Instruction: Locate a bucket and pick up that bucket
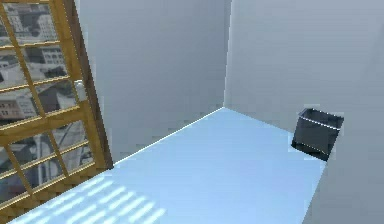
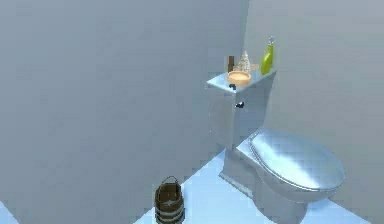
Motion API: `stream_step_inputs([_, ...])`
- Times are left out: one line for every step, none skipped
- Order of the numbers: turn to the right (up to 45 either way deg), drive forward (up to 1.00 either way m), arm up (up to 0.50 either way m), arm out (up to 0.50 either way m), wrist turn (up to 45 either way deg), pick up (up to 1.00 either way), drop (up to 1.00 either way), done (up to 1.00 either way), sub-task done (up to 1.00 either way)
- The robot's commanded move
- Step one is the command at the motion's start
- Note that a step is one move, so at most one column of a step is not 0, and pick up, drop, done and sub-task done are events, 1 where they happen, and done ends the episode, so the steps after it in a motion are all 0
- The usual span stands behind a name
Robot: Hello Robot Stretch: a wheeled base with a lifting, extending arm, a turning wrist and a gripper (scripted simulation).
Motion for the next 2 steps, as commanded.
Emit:
stream_step_inputs([0.0,0.0,0.1,0.0,0.0,0.0,0.0,0.0,0.0])
stream_step_inputs([0.0,0.0,0.0,0.5,0.0,0.0,0.0,0.0,0.0])
